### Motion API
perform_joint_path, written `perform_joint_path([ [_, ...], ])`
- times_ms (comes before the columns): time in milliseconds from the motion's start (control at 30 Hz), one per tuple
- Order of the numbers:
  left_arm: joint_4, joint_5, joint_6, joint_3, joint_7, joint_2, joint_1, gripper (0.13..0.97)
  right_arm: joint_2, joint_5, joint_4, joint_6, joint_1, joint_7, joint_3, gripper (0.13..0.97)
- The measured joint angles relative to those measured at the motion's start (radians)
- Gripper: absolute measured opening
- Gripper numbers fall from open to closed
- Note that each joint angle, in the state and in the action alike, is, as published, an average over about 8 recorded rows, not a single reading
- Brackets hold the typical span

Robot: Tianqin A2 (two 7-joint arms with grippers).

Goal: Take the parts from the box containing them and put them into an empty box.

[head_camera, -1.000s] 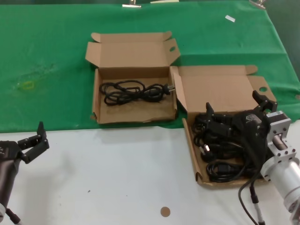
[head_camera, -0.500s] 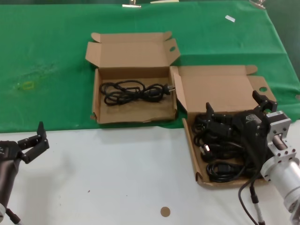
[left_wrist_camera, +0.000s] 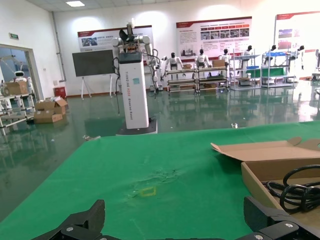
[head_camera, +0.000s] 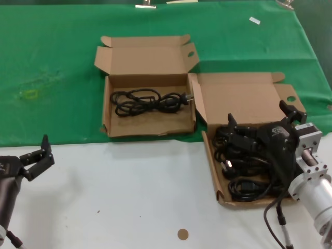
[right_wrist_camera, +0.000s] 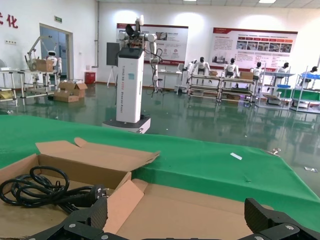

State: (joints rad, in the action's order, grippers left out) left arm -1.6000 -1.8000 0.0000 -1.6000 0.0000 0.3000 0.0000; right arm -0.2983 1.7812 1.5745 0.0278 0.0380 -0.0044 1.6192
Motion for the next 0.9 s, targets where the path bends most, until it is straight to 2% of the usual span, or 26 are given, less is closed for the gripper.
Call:
perform_joint_path([
  [900, 0.0, 0.0, 0.0, 0.0, 0.0, 0.0, 0.0, 0.966, 0.0, 0.0, 0.0, 0.0, 0.0, 0.0, 0.0, 0.966],
])
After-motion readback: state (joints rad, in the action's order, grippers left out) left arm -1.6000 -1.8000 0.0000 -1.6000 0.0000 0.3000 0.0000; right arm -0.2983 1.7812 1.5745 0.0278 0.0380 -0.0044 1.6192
